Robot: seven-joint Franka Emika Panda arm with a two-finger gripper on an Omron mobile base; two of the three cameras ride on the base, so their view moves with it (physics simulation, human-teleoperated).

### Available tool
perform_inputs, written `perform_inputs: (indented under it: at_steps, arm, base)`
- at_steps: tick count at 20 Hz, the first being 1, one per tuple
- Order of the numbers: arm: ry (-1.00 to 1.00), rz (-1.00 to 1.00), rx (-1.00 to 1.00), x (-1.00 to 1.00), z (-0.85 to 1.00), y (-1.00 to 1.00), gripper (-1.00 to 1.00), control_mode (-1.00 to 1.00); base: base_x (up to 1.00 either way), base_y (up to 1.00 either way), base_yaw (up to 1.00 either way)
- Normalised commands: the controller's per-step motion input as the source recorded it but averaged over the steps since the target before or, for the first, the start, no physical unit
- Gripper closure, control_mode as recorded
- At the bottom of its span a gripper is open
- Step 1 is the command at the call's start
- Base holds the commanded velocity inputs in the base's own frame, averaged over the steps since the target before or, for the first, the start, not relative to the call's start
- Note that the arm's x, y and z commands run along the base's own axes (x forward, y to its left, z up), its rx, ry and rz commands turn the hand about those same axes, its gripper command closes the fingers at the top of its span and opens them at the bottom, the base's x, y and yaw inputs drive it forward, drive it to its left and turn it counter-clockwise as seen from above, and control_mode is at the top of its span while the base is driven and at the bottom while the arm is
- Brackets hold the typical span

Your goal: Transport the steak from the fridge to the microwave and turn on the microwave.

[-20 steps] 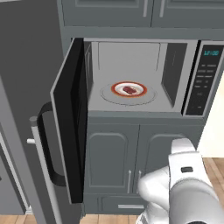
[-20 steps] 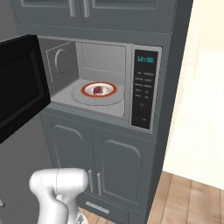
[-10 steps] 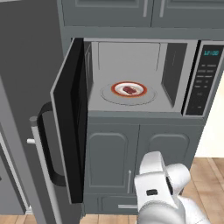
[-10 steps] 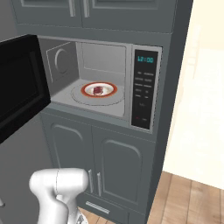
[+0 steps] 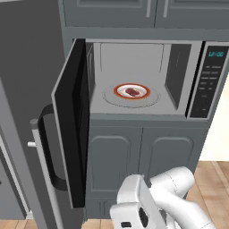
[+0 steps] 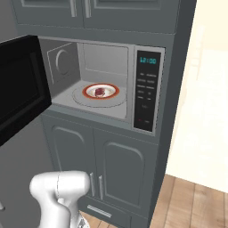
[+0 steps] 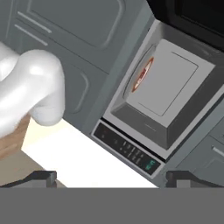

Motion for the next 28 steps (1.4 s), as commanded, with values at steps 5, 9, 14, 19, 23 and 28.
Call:
perform_inputs:
  at_steps: [5,9,14,19,23,28]
  arm:
    - [-0.13,0.00,-0.11,-0.12,-0.25,0.25,-1.00,-1.00]
    - [-0.11,0.00,-0.05,-0.09,-0.11,0.27,-1.00,-1.00]
    - [-0.10,0.00,-0.03,0.00,-0.11,0.30,-1.00,-1.00]
    - [-0.08,0.00,-0.04,0.00,-0.15,0.36,-1.00,-1.00]
    - [-0.07,0.00,-0.04,0.00,-0.15,0.35,-1.00,-1.00]
    - [-0.05,0.00,-0.04,0.01,-0.16,0.31,-1.00,-1.00]
  base:
    - [0.00,0.00,0.00]
    - [0.00,0.00,0.00]
    - [0.00,0.00,0.00]
    - [0.00,0.00,0.00]
    - [0.00,0.00,0.00]
    - [0.00,0.00,0.00]
